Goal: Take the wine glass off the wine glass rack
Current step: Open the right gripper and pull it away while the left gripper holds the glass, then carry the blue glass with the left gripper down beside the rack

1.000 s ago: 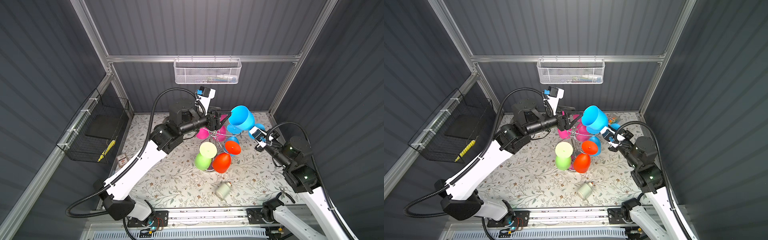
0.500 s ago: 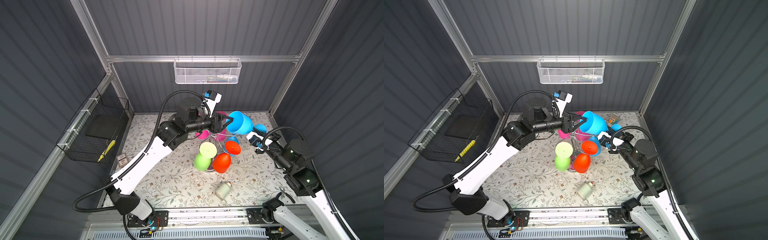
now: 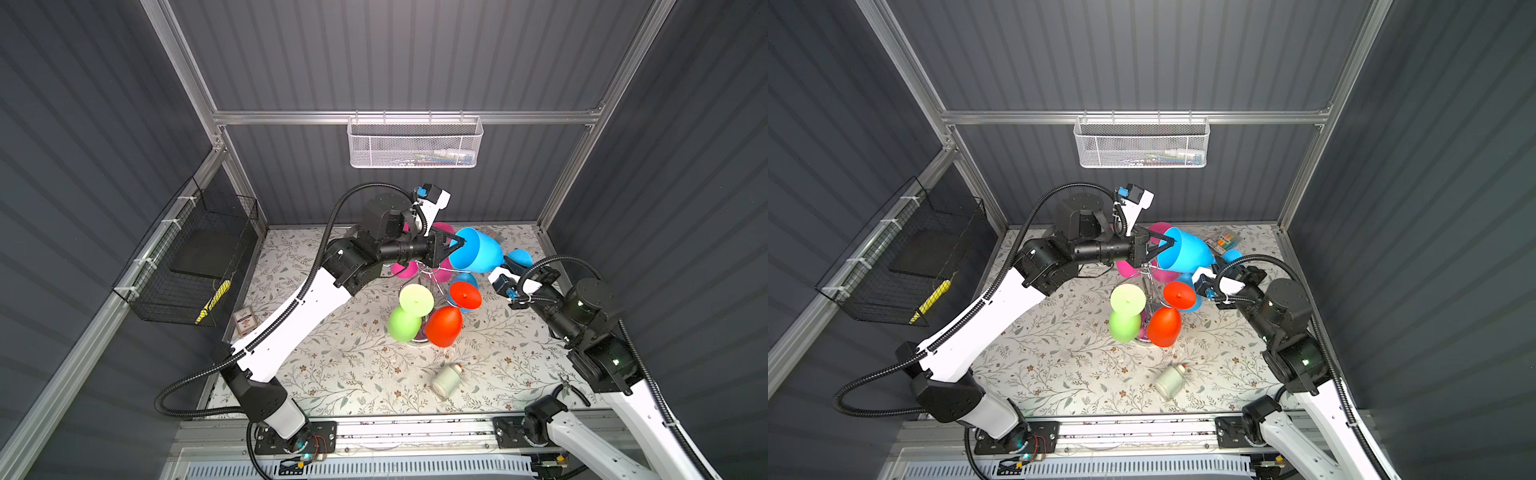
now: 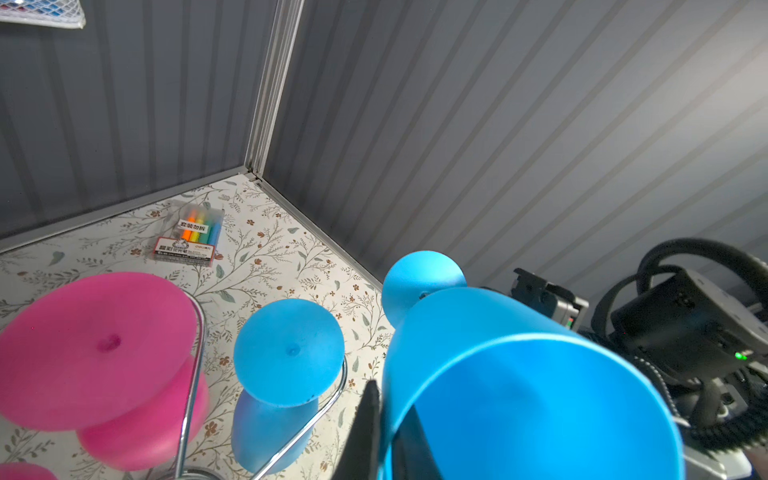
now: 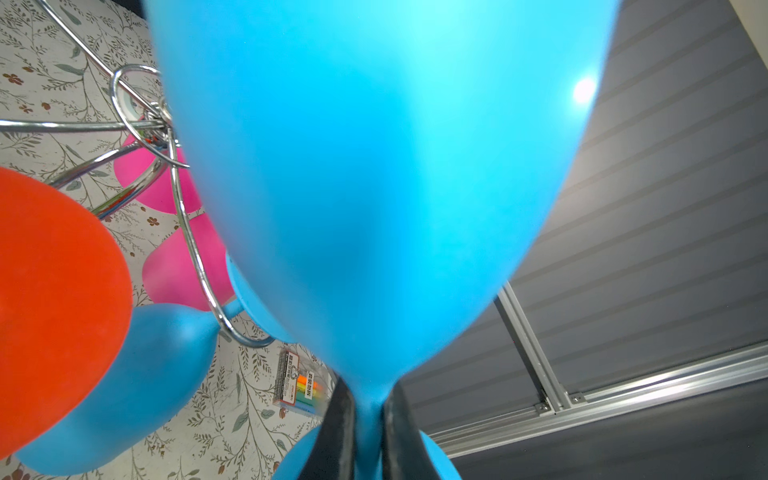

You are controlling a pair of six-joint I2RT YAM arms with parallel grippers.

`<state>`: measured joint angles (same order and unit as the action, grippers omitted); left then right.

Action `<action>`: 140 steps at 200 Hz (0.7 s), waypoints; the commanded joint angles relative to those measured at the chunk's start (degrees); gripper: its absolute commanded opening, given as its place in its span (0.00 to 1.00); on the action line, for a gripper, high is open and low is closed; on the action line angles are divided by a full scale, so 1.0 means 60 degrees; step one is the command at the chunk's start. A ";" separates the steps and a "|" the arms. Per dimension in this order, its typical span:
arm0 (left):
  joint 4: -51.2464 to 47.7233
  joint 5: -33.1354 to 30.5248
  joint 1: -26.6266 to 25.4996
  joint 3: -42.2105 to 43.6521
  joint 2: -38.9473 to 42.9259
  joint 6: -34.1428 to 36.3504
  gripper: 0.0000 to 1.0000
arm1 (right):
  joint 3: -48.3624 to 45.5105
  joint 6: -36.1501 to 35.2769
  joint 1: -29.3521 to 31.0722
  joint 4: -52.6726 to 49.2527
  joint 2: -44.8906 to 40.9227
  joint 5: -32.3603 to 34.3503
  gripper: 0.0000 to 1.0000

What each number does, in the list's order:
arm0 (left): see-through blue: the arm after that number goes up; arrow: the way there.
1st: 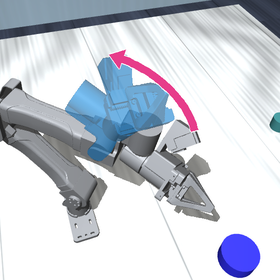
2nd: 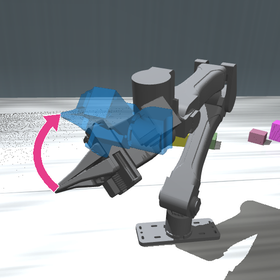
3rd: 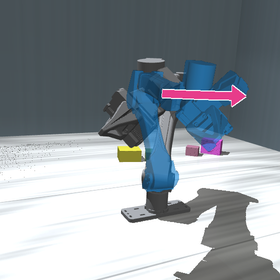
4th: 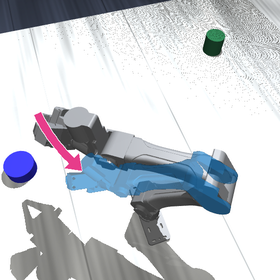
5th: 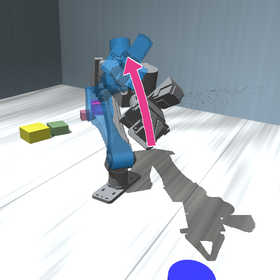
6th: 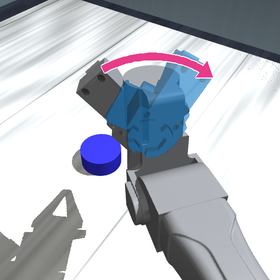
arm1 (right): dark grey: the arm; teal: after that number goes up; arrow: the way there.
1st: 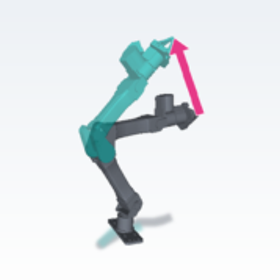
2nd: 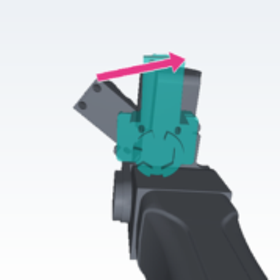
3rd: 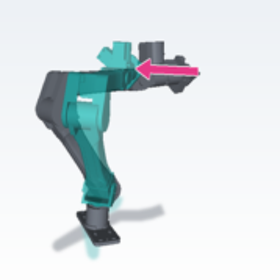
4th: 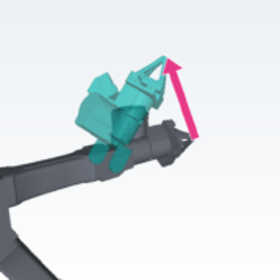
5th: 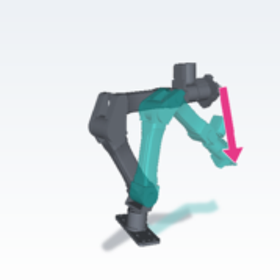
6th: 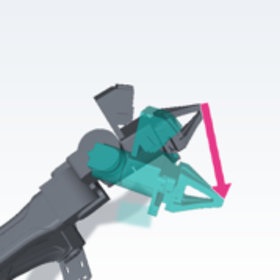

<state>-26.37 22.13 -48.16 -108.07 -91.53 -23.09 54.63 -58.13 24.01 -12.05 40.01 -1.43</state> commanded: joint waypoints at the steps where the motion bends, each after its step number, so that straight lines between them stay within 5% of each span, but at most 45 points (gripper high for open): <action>1: 0.0280 0.0244 0.0054 -0.0121 -0.0003 -0.0087 0.00 | 0.0050 -0.0072 0.0063 -0.0094 -0.0133 0.0154 0.00; 4: 0.0407 0.0260 0.0052 -0.0066 0.0023 -0.0130 0.00 | 0.0041 -0.0050 0.0081 -0.0098 -0.0135 0.0164 0.00; 13: 0.0878 0.0242 0.0057 0.0198 0.0151 -0.0306 0.00 | -0.0005 0.0061 0.0091 -0.0002 -0.0154 0.0197 0.23; 24: 0.1685 0.0099 0.0067 0.0692 0.0440 -0.0635 0.00 | -0.0120 0.0423 0.0100 0.0443 -0.0230 0.0283 0.61; 28: 0.1955 -0.0072 0.0057 0.0878 0.0581 -0.0725 0.00 | -0.0167 0.0617 0.0096 0.0591 -0.0271 0.0296 0.90; 31: 0.2136 -0.0224 0.0062 0.1009 0.0671 -0.0777 0.00 | -0.0169 0.0743 0.0099 0.0684 -0.0302 0.0303 0.98; 81: 0.4943 -0.3053 0.0055 0.3175 0.2542 -0.0529 0.00 | -0.0098 0.2332 0.0099 0.1542 -0.0814 0.0062 0.99; 140: 0.4398 -0.4946 0.0058 0.3301 0.3519 0.1245 0.00 | -0.0038 0.3324 0.0100 0.1870 -0.1261 0.0238 0.99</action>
<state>-1.28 -0.19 -48.16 -88.53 -72.64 -21.74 54.02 -42.33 24.34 -3.40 33.19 -0.84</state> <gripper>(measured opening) 0.056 0.989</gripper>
